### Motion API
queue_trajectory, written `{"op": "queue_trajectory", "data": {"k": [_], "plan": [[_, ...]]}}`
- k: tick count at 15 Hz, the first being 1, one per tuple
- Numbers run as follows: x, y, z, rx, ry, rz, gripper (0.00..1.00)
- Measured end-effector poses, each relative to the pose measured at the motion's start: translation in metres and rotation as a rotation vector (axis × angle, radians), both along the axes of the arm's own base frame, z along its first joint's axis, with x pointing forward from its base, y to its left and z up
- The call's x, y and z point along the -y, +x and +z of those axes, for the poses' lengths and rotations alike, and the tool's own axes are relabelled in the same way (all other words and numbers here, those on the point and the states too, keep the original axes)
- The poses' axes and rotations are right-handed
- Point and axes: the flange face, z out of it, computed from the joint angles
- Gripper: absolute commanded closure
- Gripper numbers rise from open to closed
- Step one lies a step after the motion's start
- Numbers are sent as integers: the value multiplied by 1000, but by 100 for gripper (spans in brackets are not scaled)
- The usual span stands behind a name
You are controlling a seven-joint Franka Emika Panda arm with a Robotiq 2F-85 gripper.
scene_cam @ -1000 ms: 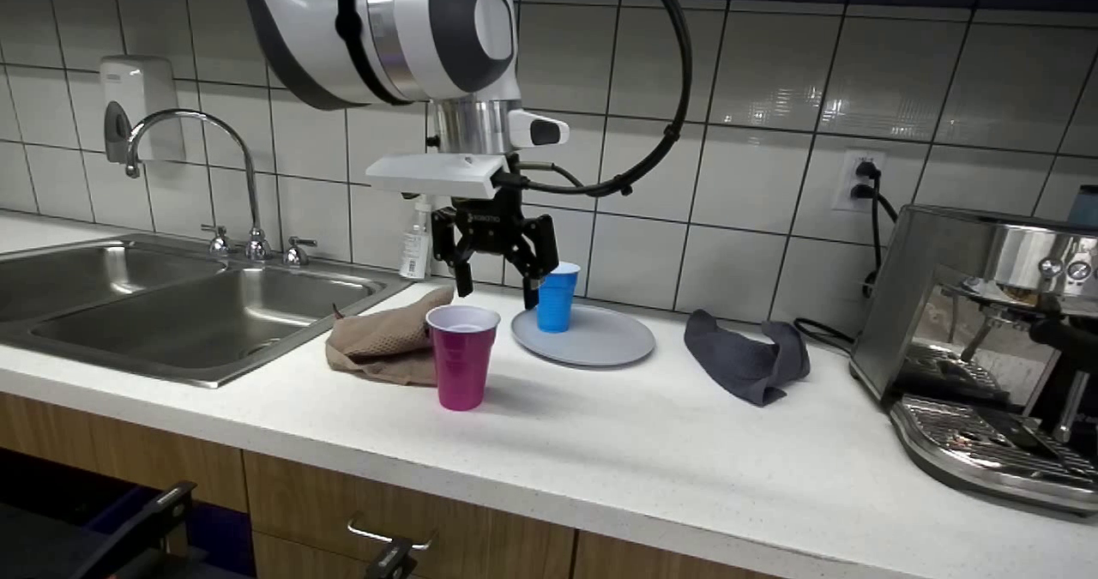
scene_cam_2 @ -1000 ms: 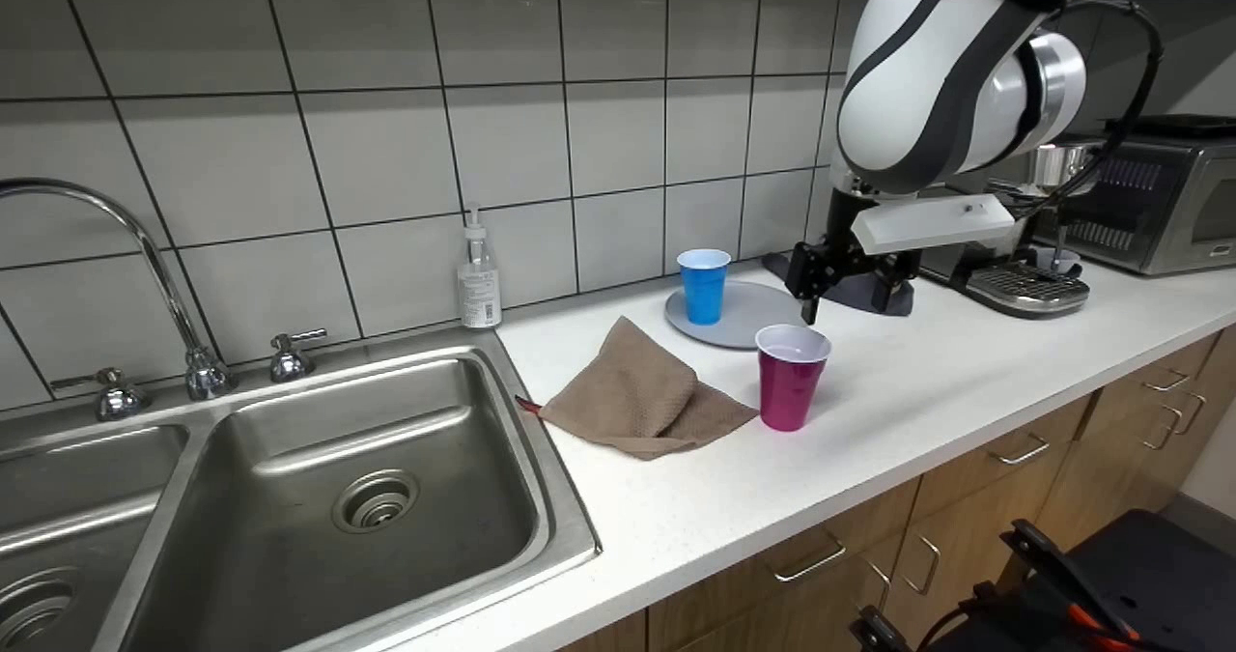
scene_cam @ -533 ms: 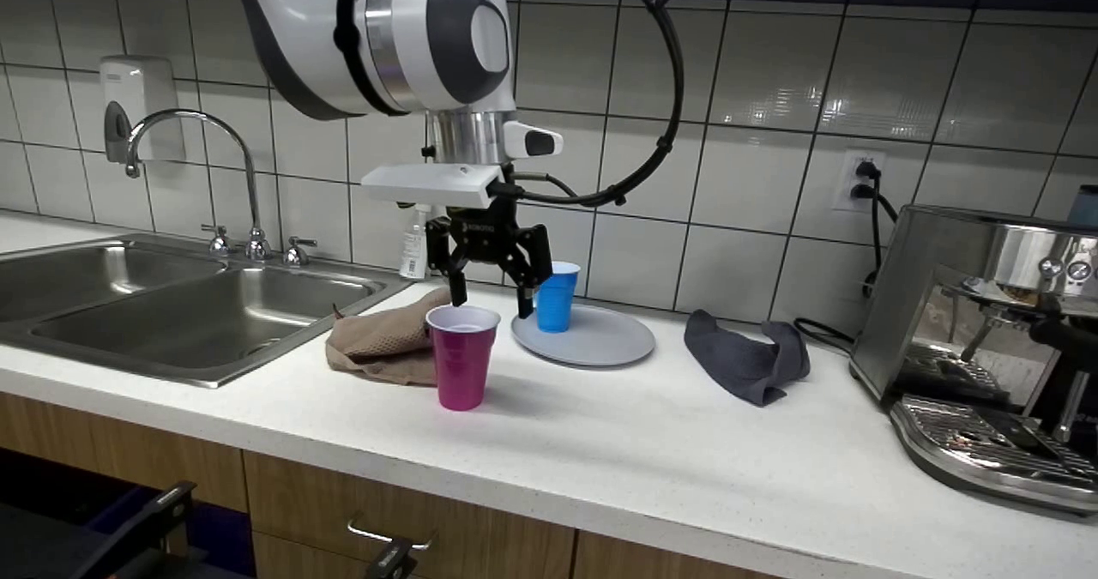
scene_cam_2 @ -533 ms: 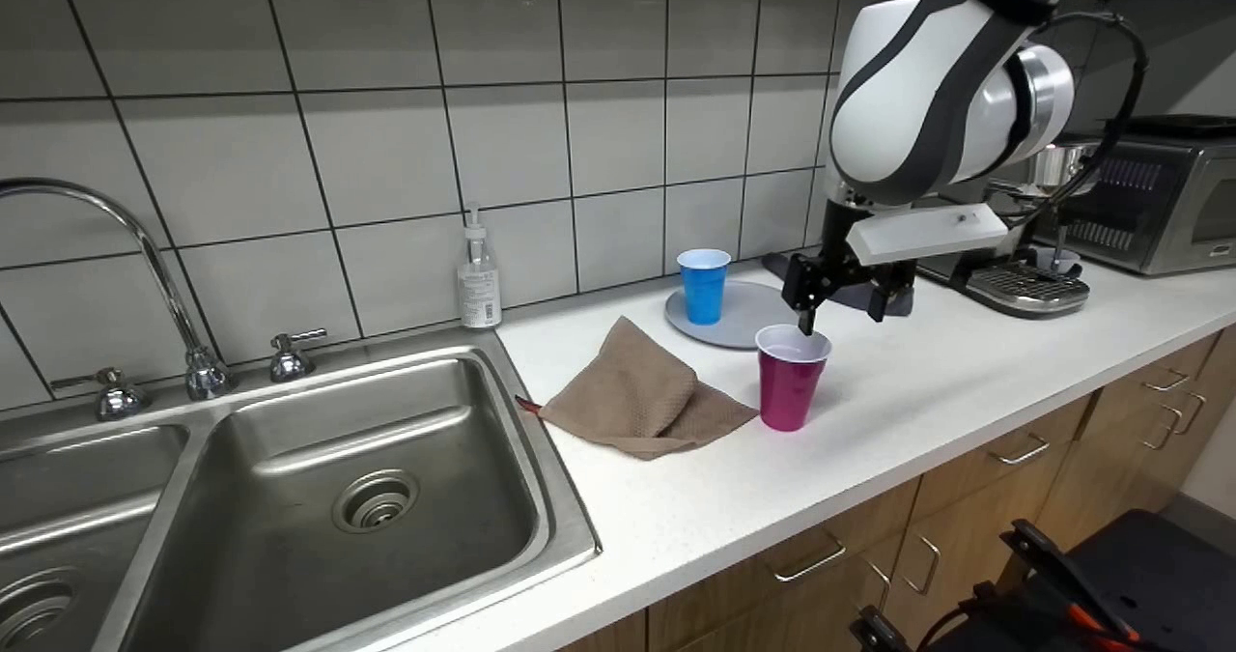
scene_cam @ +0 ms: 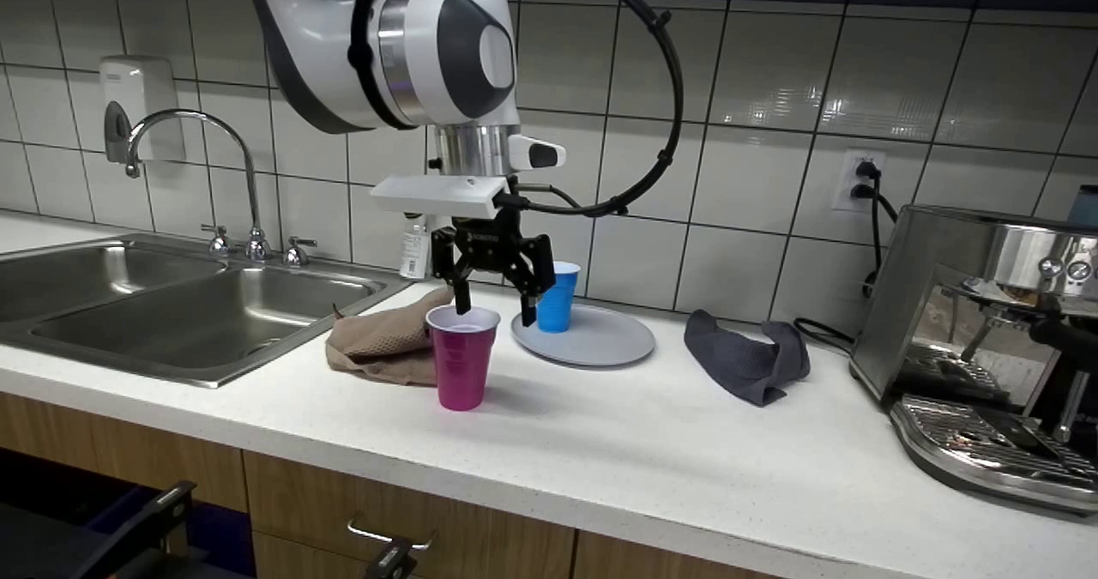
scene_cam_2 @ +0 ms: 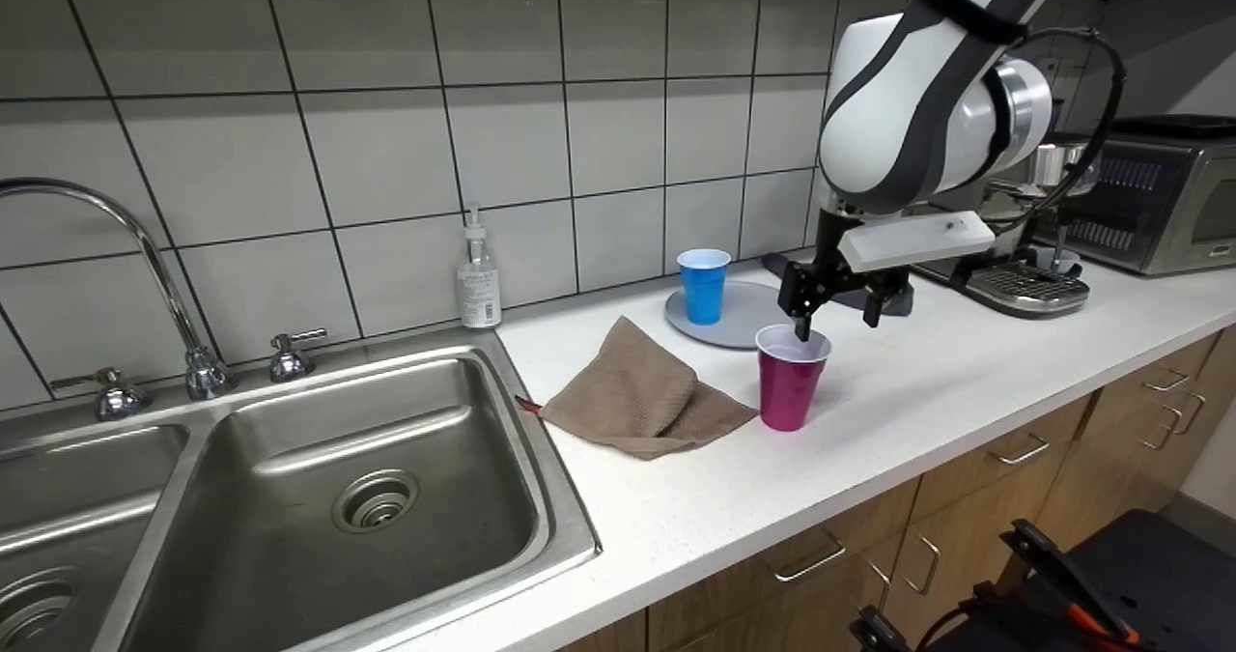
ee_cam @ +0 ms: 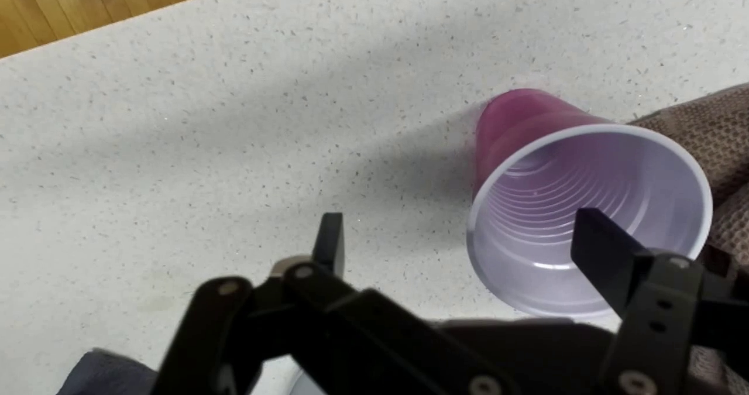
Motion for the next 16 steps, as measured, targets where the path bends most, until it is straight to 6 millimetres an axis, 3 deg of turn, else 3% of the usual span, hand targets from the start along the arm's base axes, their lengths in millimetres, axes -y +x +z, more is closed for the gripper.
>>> {"op": "queue_trajectory", "data": {"k": [11, 12, 13, 16], "plan": [[4, 15, -21, -32, -7, 1, 0], [5, 16, -23, -35, -7, 1, 25], [5, 17, -25, -38, -7, 1, 28], [5, 18, -29, -44, -8, 2, 51]]}}
